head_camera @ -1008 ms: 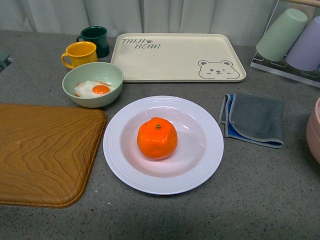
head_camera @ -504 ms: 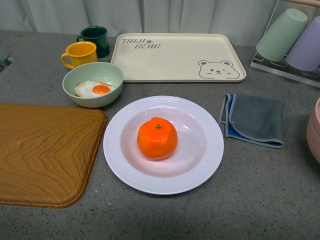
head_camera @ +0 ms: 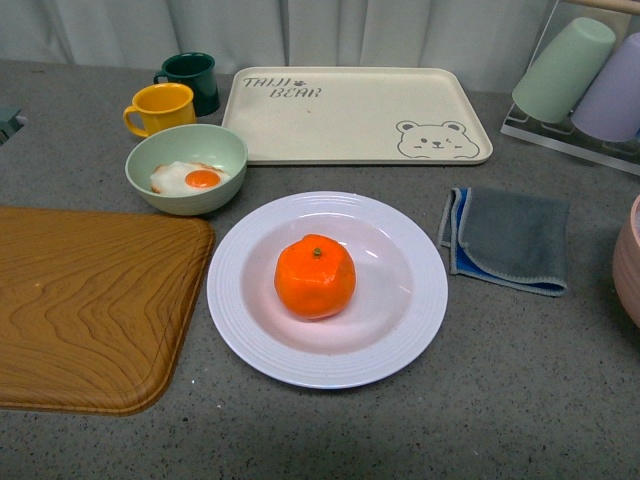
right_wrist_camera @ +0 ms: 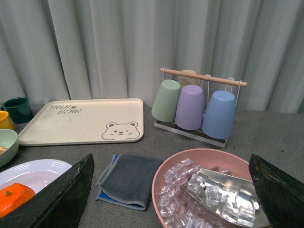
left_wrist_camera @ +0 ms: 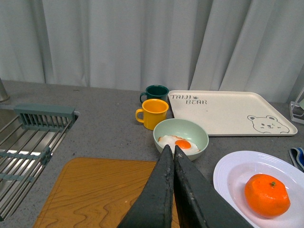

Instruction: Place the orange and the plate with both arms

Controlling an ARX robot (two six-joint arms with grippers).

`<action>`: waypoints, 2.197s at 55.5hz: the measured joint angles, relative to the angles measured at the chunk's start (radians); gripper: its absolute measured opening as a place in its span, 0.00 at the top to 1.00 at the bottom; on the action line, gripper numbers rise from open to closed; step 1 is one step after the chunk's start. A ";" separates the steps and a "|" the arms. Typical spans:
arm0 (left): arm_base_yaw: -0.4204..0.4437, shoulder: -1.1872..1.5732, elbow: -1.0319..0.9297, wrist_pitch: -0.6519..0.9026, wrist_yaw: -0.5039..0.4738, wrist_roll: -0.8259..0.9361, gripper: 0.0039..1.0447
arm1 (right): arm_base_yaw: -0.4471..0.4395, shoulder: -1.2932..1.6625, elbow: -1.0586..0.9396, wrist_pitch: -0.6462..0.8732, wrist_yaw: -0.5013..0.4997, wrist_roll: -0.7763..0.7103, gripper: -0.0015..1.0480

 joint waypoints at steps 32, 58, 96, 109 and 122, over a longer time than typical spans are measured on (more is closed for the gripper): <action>0.000 -0.002 0.000 0.000 0.000 0.002 0.05 | 0.236 1.110 0.206 0.535 -0.021 0.027 0.09; 0.000 -0.002 0.000 0.000 0.000 0.002 0.06 | 0.209 1.773 0.617 0.309 -0.356 0.404 0.09; 0.000 -0.002 0.000 0.000 0.000 0.002 0.06 | 0.223 2.131 0.910 0.293 -0.591 0.746 0.09; 0.000 -0.002 0.000 0.000 0.000 0.002 0.06 | 0.249 2.195 0.998 0.217 -0.569 0.798 0.27; 0.000 -0.002 0.000 0.000 0.000 0.002 0.06 | 0.253 2.211 1.035 0.112 -0.528 0.798 0.62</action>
